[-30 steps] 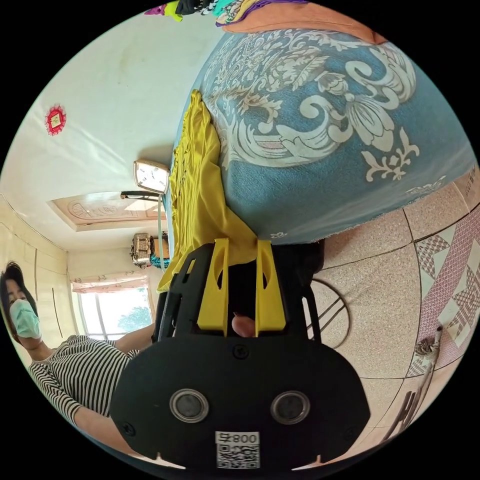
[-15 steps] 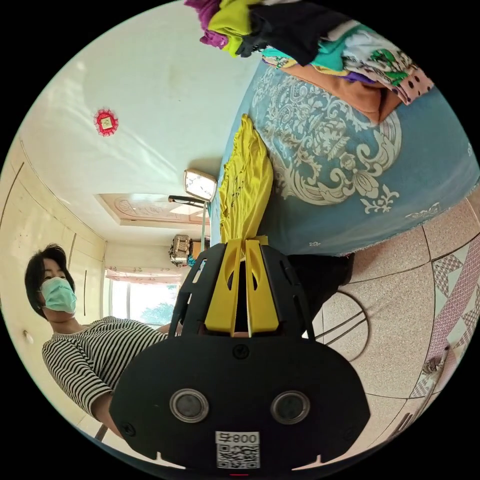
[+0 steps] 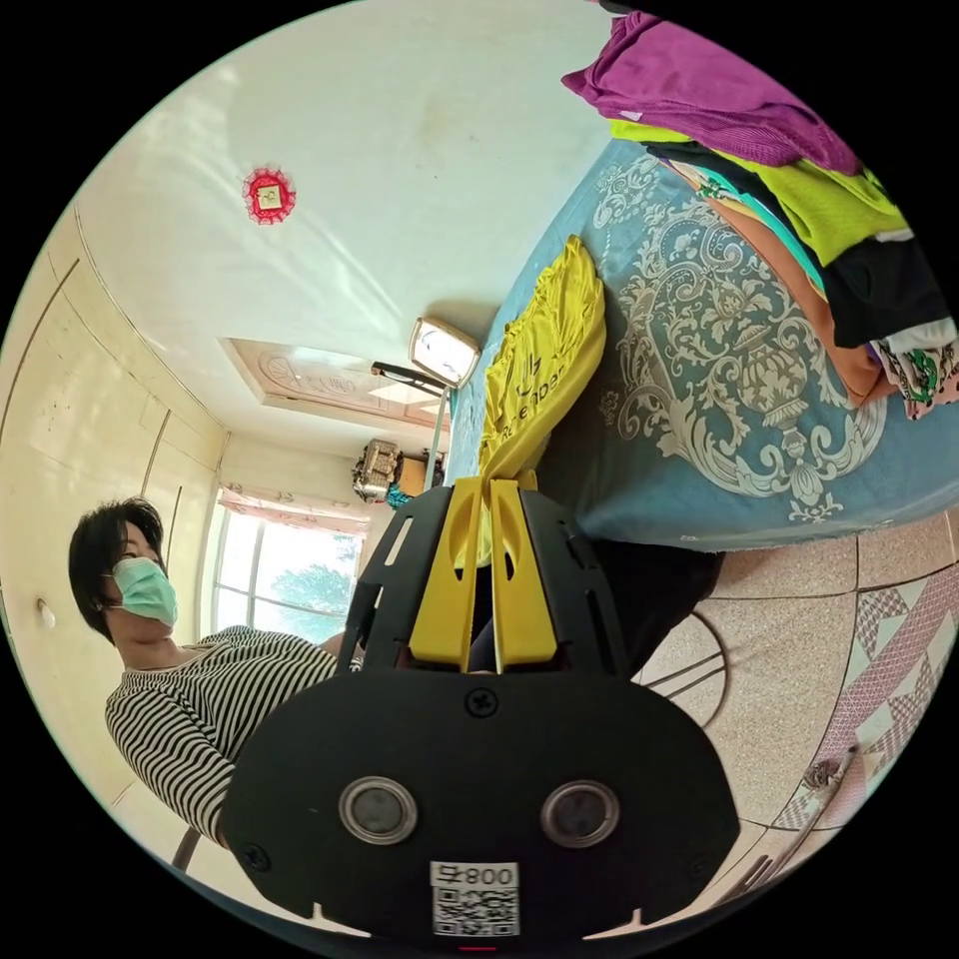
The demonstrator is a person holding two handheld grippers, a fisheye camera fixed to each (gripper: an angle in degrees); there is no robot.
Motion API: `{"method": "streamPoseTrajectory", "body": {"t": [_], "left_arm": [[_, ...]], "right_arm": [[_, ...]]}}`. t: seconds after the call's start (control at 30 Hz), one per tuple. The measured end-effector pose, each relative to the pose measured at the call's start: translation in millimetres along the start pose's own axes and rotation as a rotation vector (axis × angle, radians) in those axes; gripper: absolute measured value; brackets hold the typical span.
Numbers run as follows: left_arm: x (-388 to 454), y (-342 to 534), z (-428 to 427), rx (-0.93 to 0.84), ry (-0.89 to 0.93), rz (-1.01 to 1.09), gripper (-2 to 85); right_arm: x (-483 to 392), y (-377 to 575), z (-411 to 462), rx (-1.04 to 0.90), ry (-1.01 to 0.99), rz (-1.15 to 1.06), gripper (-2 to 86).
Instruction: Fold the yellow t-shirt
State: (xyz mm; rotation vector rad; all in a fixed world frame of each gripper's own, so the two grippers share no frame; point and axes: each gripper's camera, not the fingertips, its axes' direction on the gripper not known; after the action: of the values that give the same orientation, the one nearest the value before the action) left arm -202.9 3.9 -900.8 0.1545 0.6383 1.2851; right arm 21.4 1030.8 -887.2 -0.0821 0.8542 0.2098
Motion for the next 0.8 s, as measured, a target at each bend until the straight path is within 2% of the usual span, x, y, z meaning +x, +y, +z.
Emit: {"method": "streamPoseTrajectory", "body": {"t": [0.37, 0.8], "left_arm": [[-55, 19, -9, 0.019, -0.083, -0.151, 9.2], [-87, 2, 4, 0.051, -0.020, -0.197, 11.6]], "right_arm": [[-22, 2, -14, 0.016, 0.022, 0.007, 0.8], [-50, -19, -6, -0.018, 0.080, -0.007, 0.5]]}}
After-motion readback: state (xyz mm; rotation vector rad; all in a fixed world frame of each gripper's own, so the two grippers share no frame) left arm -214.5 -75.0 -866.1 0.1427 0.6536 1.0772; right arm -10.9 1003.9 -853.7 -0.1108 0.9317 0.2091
